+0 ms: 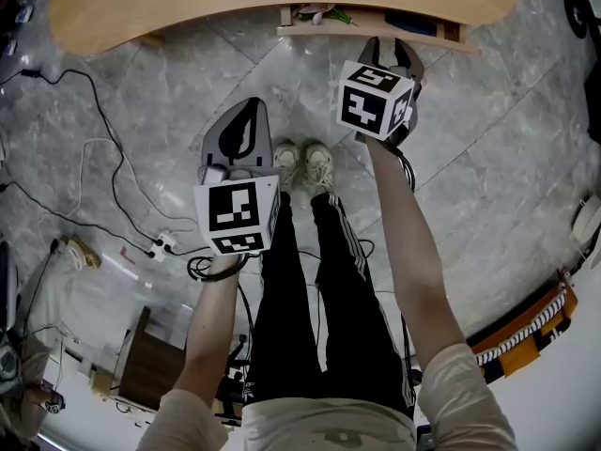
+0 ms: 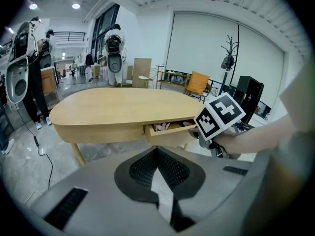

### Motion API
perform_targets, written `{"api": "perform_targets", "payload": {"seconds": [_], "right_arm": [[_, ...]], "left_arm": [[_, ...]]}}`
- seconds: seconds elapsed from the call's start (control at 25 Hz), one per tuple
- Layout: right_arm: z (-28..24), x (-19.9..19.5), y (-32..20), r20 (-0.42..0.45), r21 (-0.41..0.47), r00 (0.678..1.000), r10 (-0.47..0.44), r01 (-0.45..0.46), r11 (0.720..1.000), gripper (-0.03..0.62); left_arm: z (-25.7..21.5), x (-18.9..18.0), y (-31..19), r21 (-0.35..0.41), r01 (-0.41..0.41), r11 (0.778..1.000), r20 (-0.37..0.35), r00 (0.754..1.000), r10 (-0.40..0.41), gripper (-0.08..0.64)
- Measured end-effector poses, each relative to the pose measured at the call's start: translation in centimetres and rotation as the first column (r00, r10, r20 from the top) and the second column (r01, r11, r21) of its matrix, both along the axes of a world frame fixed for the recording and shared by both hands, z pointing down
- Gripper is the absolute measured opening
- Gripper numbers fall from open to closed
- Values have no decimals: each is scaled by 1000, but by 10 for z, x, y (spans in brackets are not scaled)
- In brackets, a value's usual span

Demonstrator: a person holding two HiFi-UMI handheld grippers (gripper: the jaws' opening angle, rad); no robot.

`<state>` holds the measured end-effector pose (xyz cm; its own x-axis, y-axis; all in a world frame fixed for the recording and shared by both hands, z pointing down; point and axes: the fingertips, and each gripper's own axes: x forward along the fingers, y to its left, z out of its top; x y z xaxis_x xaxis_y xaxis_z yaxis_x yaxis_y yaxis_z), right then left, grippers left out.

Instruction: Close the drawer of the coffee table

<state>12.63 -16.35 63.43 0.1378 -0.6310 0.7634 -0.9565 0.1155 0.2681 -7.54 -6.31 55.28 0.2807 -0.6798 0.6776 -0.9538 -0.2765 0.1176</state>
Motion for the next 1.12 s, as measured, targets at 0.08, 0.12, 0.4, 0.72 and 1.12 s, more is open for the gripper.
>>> {"api": "perform_targets", "payload": {"seconds": [0.08,0.12,0.4,0.72,1.12], "right_arm": [[0,-1,0,27,12,999,18,-18,1000,79],[0,-1,0,38,17,999,24,-25,1000,55],[0,-2,-1,103,64,994,-22,16,998,23],[1,-2,-9,173,111,983,-67,49,993,14],[3,-5,-51,376,242,925,-45,-51,969,9]], "left_arm": [[2,3,0,-2,-9,1000,-2,1000,9,8],[3,5,0,-3,-12,1000,-3,1000,12,8],[8,15,1,-9,-36,999,-5,999,36,8],[18,23,-3,-14,-46,999,-7,999,46,8],[30,33,-19,6,-69,998,-21,997,69,8]]}}
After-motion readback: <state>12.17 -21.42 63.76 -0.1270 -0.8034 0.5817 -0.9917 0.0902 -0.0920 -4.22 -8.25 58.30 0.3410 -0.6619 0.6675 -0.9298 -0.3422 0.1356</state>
